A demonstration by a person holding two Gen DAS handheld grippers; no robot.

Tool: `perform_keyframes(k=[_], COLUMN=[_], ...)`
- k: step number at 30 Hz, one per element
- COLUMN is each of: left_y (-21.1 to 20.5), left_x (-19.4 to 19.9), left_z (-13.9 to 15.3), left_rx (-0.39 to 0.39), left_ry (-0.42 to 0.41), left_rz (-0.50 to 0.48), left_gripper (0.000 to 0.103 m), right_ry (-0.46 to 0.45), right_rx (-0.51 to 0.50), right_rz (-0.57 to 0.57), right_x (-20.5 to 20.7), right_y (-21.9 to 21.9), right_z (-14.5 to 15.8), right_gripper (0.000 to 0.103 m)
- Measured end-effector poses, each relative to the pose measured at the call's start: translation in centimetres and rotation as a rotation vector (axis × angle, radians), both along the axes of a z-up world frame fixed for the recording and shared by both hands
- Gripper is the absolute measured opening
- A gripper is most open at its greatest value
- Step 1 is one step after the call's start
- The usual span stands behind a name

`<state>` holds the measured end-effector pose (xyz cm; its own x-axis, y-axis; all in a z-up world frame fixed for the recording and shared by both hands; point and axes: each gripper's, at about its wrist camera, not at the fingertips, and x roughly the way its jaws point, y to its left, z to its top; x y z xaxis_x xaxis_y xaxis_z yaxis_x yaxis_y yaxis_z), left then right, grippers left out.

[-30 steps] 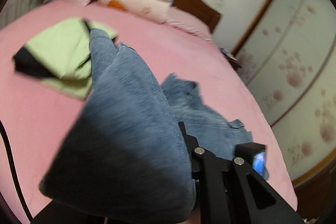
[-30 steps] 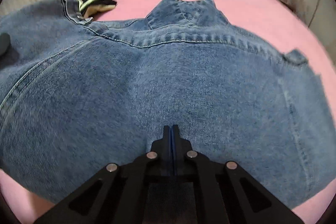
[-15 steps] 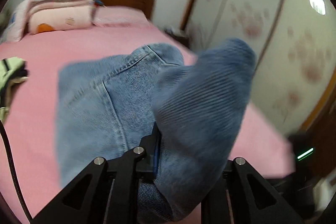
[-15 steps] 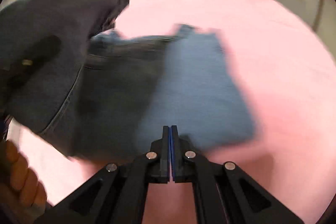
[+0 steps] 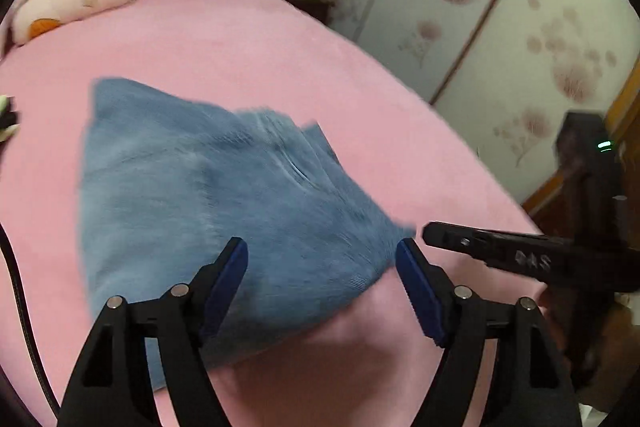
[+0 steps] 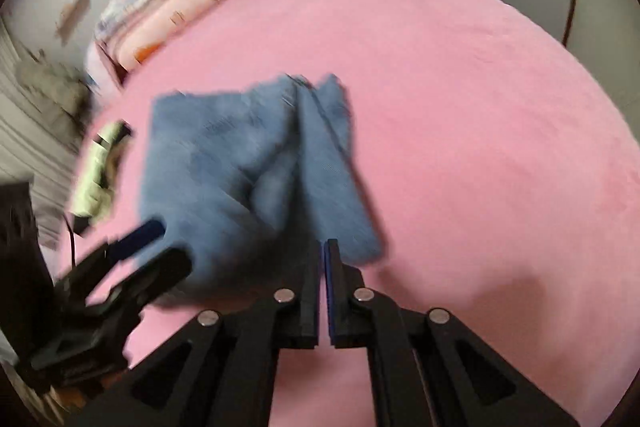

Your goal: Fold large clothes

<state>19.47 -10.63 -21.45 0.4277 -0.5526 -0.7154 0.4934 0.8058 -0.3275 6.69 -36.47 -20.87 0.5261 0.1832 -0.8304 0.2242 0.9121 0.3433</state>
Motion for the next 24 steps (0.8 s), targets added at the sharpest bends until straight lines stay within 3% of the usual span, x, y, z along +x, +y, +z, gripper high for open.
perform_keyframes(k=[2, 4, 5, 8, 12, 13, 14, 16, 19, 21, 23, 24], left_y=[2.9, 5.5, 6.5, 8.9, 9.4, 9.1, 9.0, 8.2, 6.8, 5.8, 4.2, 3.1], left_x=[0.3, 0.5, 1.0, 2.8, 4.5, 4.8, 5.0, 5.0, 4.9, 4.6, 4.7, 4.8], left_z=[2.2, 2.1, 1.2, -2.6, -6.1, -6.7, -7.1, -7.0, -6.4, -6.4, -7.3, -8.0], left_rx=[-0.003, 0.028, 0.067, 0.174, 0.195, 0.198, 0.187, 0.176, 0.154, 0.146, 0.195, 0.237], left_ry=[-0.032, -0.042, -0.024, 0.054, 0.115, 0.128, 0.131, 0.119, 0.061, 0.044, 0.064, 0.059], left_rz=[0.114, 0.23, 0.287, 0.404, 0.446, 0.445, 0.449, 0.447, 0.419, 0.386, 0.335, 0.311], left_gripper=[0.093, 0.096, 0.096, 0.096, 0.095, 0.095, 0.095, 0.095, 0.095, 0.094, 0.092, 0.092], right_ry=[-0.021, -0.033, -0.024, 0.034, 0.126, 0.152, 0.167, 0.146, -0.014, -0.08, -0.039, 0.03], right_rx=[0.05, 0.093, 0.106, 0.144, 0.189, 0.191, 0.188, 0.133, 0.042, -0.026, -0.05, -0.051], right_rz=[0.011, 0.037, 0.053, 0.099, 0.14, 0.143, 0.158, 0.202, 0.263, 0.253, 0.221, 0.192], right_x=[0.8, 2.0, 2.6, 4.5, 7.5, 8.1, 8.6, 9.0, 7.4, 5.8, 5.5, 5.5], right_y=[0.0, 0.4, 0.5, 1.3, 1.9, 2.0, 2.3, 3.0, 4.0, 3.8, 2.9, 2.2], right_z=[1.0, 1.3, 1.0, -0.7, -4.7, -5.4, -5.9, -5.2, -0.8, 0.6, -1.3, -4.1], right_gripper=[0.039, 0.063, 0.066, 0.066, 0.066, 0.054, 0.026, 0.015, 0.012, 0.012, 0.012, 0.012])
